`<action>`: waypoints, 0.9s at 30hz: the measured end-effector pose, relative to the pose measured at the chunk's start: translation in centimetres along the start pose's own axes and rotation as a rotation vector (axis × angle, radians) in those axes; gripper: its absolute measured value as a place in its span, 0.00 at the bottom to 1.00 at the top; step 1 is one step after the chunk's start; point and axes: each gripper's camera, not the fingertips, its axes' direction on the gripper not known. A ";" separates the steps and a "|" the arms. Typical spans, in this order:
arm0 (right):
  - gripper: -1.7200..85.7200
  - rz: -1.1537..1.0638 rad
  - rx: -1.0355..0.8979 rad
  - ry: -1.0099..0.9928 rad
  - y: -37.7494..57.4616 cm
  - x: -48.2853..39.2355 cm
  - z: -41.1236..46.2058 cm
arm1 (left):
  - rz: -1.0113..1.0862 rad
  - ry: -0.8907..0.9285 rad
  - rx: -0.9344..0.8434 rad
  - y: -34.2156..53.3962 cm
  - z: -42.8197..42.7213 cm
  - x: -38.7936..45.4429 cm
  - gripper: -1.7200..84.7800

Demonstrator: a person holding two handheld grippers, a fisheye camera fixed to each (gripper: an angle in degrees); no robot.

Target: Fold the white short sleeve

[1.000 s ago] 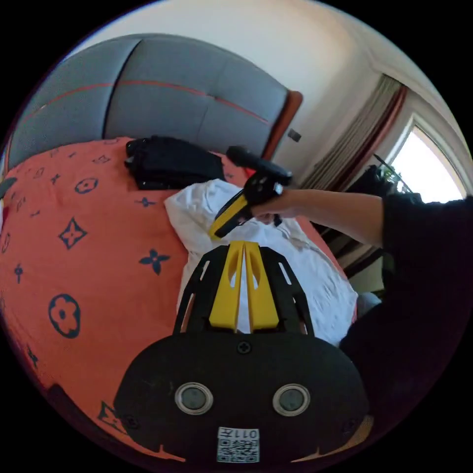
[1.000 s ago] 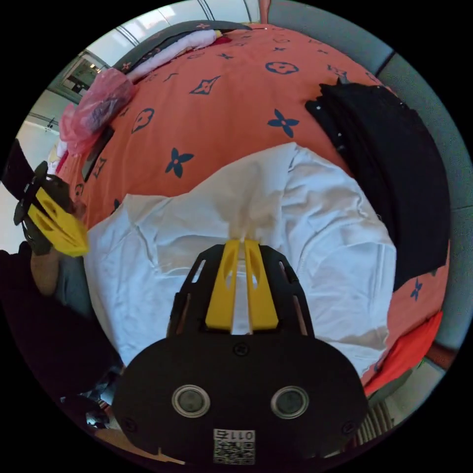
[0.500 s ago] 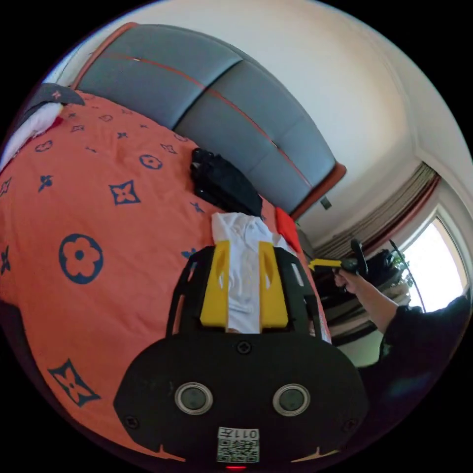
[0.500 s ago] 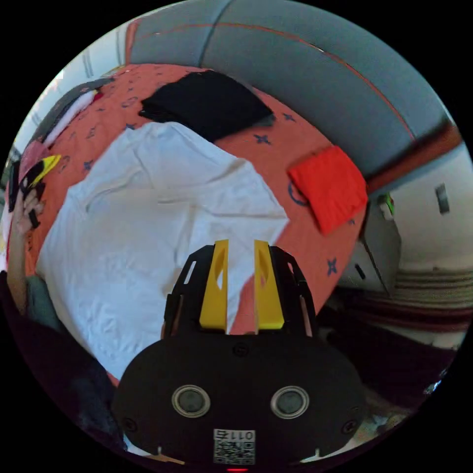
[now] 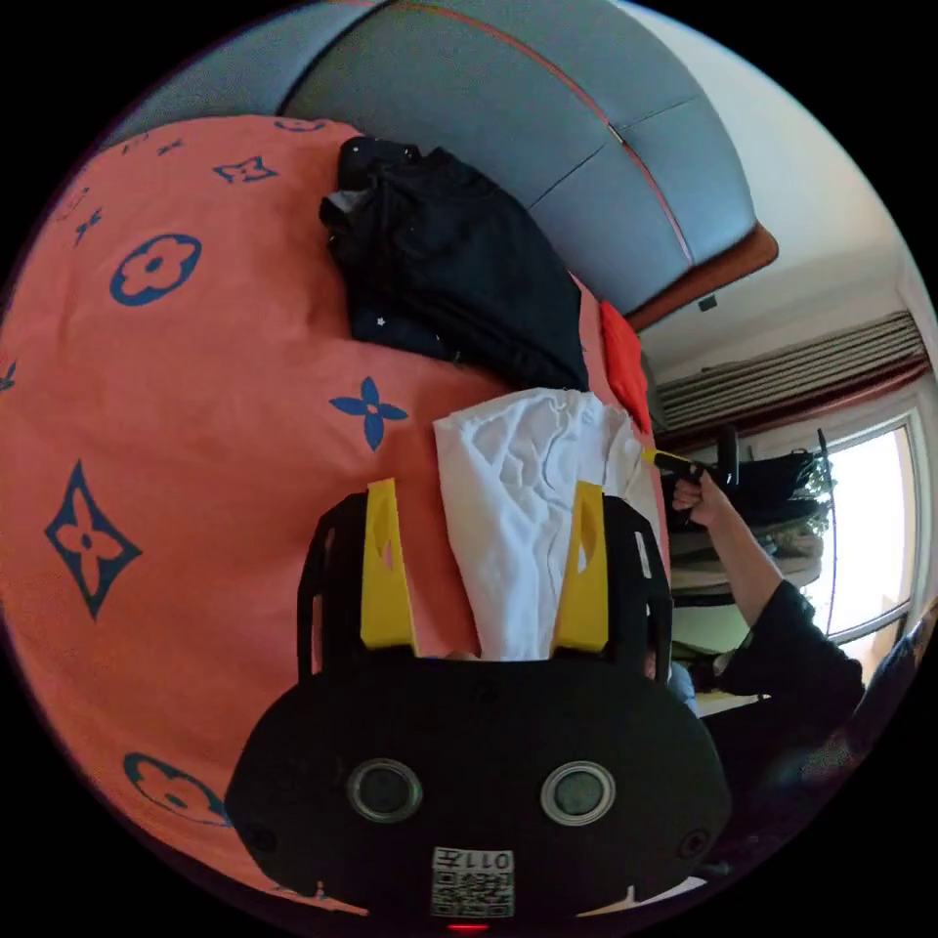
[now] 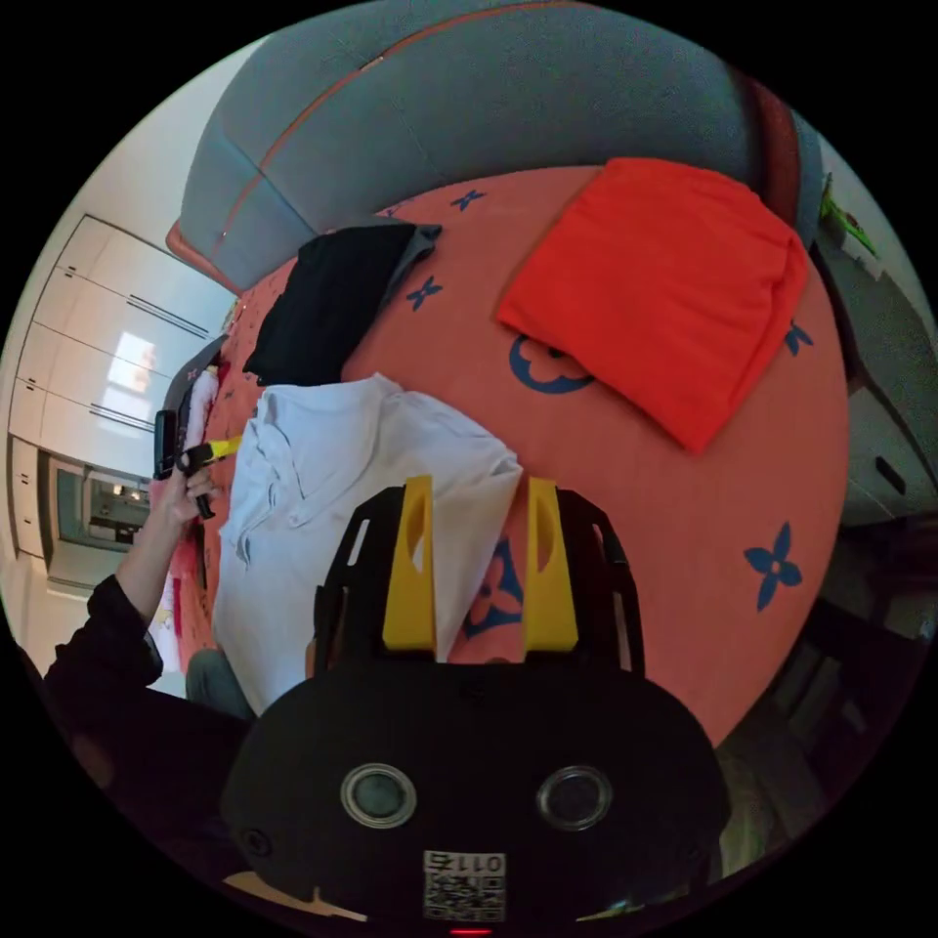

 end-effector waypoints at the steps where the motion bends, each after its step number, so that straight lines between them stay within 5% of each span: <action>1: 0.14 0.002 0.007 0.011 0.5 0.5 0.0 | -0.003 -0.022 0.003 -0.1 0.0 -0.1 0.17; 3: 0.09 -0.089 0.020 0.062 2.3 2.1 -0.7 | 0.054 -0.060 0.045 -0.4 -0.5 -0.4 0.07; 7: 0.07 -0.071 0.033 0.106 3.8 5.5 -2.2 | 0.040 -0.190 0.088 -1.1 -1.5 -1.0 0.04; 19: 0.21 0.030 0.101 0.001 20.1 12.5 -9.6 | -0.006 -0.043 -0.049 6.8 -7.1 -3.7 0.20; 27: 0.19 -0.073 -0.174 0.075 43.4 8.4 -7.8 | 0.027 -0.010 -0.249 24.4 -8.7 -2.1 0.19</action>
